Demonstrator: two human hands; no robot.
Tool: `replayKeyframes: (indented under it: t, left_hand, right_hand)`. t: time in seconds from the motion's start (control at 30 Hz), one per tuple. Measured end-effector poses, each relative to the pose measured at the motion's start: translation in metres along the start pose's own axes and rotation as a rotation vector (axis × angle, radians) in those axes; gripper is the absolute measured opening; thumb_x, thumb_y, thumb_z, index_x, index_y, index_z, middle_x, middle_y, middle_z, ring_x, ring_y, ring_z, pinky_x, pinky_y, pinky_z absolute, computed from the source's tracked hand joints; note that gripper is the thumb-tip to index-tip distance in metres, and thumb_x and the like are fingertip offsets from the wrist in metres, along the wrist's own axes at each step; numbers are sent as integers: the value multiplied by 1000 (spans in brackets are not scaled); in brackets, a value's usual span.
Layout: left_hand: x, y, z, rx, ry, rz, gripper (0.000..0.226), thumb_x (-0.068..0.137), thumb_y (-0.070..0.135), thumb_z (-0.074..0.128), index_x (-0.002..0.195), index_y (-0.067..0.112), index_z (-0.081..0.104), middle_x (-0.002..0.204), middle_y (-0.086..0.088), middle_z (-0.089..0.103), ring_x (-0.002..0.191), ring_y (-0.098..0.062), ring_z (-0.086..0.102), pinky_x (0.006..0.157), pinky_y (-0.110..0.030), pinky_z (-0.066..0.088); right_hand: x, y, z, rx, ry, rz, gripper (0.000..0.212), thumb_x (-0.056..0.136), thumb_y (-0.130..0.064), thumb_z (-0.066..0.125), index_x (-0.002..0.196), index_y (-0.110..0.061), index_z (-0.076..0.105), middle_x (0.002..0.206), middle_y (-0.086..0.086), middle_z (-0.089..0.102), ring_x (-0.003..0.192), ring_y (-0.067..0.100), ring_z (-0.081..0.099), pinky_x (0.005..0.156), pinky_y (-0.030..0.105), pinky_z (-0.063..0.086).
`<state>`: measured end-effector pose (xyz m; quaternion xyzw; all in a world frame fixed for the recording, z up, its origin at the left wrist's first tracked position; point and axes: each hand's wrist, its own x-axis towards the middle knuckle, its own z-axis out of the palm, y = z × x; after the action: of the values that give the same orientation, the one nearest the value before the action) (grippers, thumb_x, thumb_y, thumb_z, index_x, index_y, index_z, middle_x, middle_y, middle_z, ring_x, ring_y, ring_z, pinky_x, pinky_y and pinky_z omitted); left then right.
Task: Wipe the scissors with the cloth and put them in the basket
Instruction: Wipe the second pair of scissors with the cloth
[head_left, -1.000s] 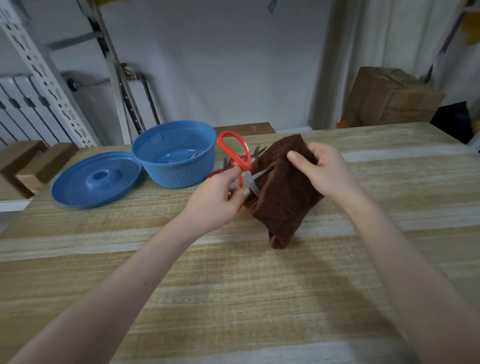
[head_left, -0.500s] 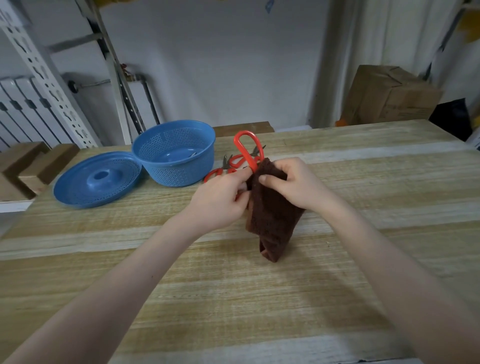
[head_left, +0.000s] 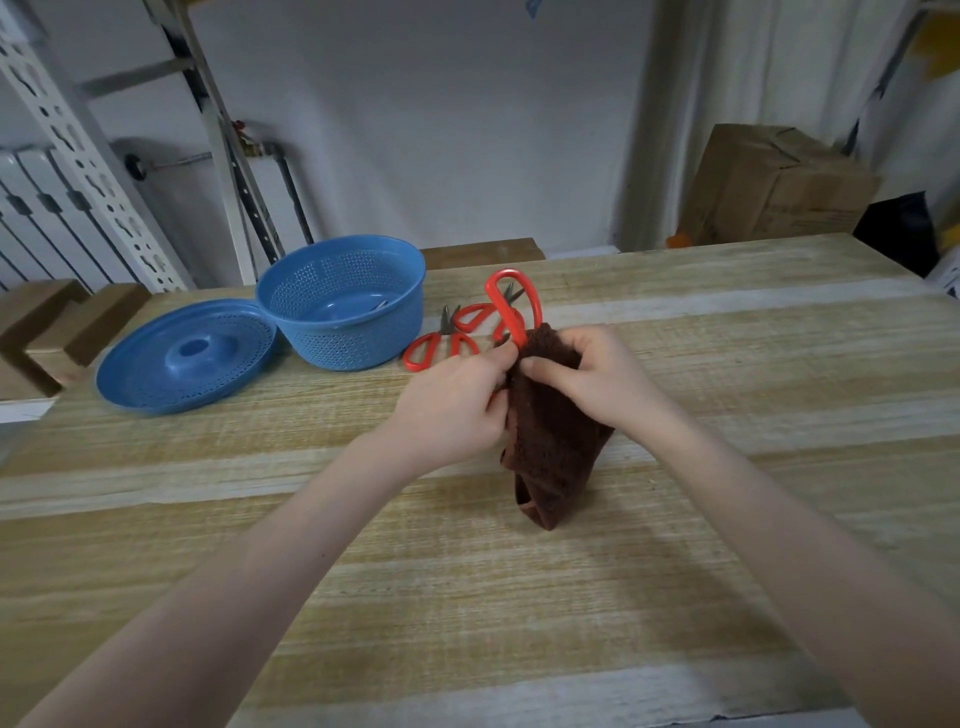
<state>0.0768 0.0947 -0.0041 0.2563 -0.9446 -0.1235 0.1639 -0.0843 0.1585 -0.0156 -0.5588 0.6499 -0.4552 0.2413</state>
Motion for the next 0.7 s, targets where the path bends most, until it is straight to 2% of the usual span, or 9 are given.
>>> replayKeyframes:
  t: [0.07,0.13,0.23,0.33,0.43,0.53,0.63,0.7]
  left_hand:
    - [1,-1,-1,-37,5,8,20,87,8,46,103,19,51,67,10,53,77,-23,58,65,-44,50]
    - [2,-3,-1,-80,12,24,21,86,7,48,100,23,51,62,10,50,68,-19,54,65,-44,50]
    - [4,-5,0,-156,0,30,29,86,8,47,110,21,56,60,9,51,62,-13,52,65,-45,51]
    - [5,-4,2,-212,-31,24,42,85,14,44,124,23,56,63,6,56,66,-17,58,67,-47,52]
    - [4,-5,4,-217,-45,37,36,90,13,48,124,21,57,57,8,51,61,-17,55,65,-47,50]
    - [2,-4,4,-147,-61,41,35,93,15,55,128,21,54,54,11,50,56,-9,50,60,-40,48]
    - [2,-2,3,-75,-52,19,31,93,14,53,124,20,54,61,9,55,61,-10,53,59,-38,47]
    - [3,3,6,-30,-24,15,26,90,10,48,115,16,54,72,4,61,73,-22,60,60,-40,48]
  right_hand:
    - [-2,3,0,22,30,-20,20,89,-18,67,80,0,69,79,20,70,69,29,65,65,42,50]
    - [-3,6,0,61,56,-20,24,90,-18,67,77,2,66,72,23,64,63,24,58,60,43,47]
    - [-6,8,1,115,100,-17,26,89,-16,66,72,3,63,65,19,58,61,21,53,57,35,40]
    - [-9,11,3,163,129,-13,22,89,-13,66,69,-4,65,65,9,57,61,18,52,58,29,38]
    - [-9,14,0,145,105,-49,15,90,-7,63,78,1,67,70,9,61,65,18,56,63,30,43]
    - [-12,17,-11,158,7,-67,14,92,-1,58,88,-9,69,85,4,70,78,11,66,74,23,52]
    - [-12,14,-14,42,-89,-54,12,92,-12,63,90,-24,66,87,-7,70,81,2,67,74,16,51]
    - [-11,11,-13,-62,-56,-50,5,87,-25,71,87,-27,66,82,-11,69,75,-2,65,66,13,49]
